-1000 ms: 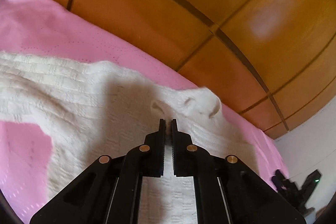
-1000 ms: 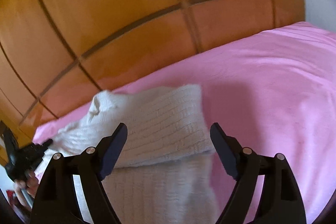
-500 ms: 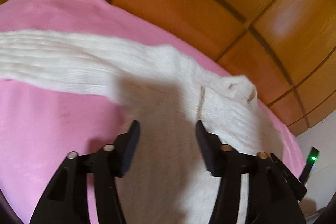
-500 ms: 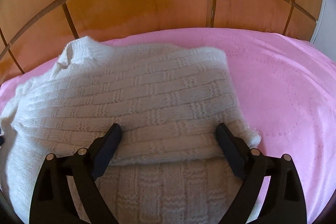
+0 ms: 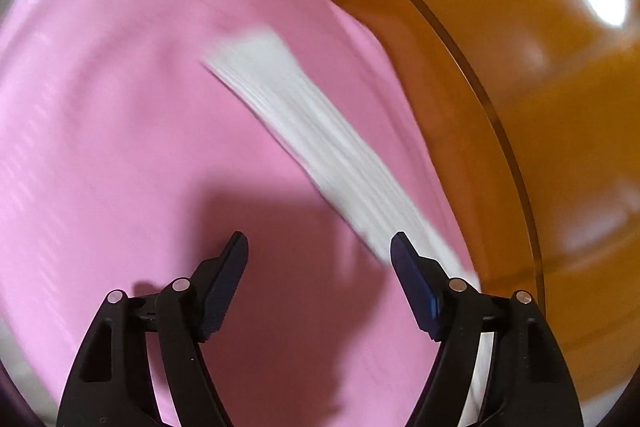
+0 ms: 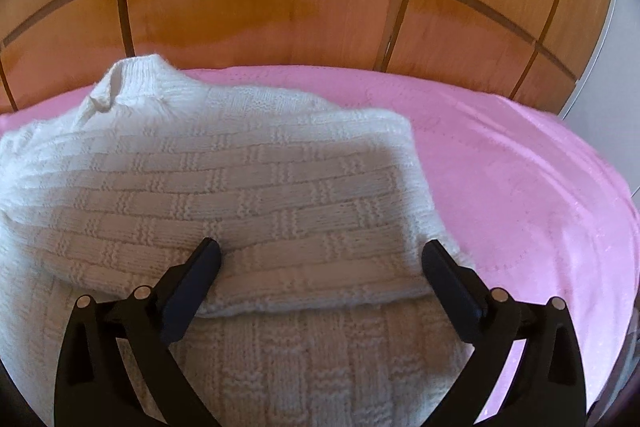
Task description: Fold small clothes
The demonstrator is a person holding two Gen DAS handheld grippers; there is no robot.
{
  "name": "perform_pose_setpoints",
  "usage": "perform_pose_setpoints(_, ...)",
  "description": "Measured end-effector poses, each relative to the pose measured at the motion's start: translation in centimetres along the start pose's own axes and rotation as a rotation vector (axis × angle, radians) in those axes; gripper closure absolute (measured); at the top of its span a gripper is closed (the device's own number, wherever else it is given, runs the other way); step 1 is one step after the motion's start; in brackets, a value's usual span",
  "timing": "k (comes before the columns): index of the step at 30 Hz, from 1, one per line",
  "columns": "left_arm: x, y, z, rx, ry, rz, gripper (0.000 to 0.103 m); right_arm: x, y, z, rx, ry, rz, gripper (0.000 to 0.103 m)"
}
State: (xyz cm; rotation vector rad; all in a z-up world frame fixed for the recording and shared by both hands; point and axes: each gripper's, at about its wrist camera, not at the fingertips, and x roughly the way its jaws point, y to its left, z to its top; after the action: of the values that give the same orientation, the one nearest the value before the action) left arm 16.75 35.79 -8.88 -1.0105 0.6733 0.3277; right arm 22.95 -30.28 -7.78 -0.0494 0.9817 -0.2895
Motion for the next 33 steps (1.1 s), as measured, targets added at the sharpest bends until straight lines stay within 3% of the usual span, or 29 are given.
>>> perform_pose_setpoints(4, 0.2, 3.9, 4.5, -0.19, -0.02, -0.05, 0.033, 0.2, 0.7, 0.1, -0.014, -0.005, -0.02, 0.002)
perform_pose_setpoints(8, 1.8, 4.5, 7.3, -0.217, -0.001, -0.05, 0.052, 0.3, 0.9, 0.1, -0.021, -0.005, -0.031, 0.002)
perform_pose_setpoints(15, 5.1, 2.3, 9.1, -0.112, 0.065, -0.014, 0.092, 0.1, 1.6, -0.2, -0.03, -0.011, -0.051, 0.002)
perform_pose_setpoints(19, 4.4, -0.8, 8.6, -0.017, 0.058, -0.075, 0.097, 0.2, 1.5, -0.1, -0.025, -0.009, -0.045, 0.002)
perform_pose_setpoints(24, 2.0, -8.7, 4.5, 0.187, 0.087, -0.248, 0.097, 0.5, 0.9, 0.1, -0.003, -0.002, -0.014, 0.002)
perform_pose_setpoints(28, 1.7, -15.3, -2.5, 0.344, 0.175, -0.362, 0.097, 0.6, 0.6, 0.3, 0.006, -0.002, 0.003, 0.002)
perform_pose_setpoints(33, 3.9, -20.9, -12.9, 0.474, 0.329, -0.422, 0.097, 0.8, 0.1, 0.3, 0.027, 0.002, 0.029, 0.002)
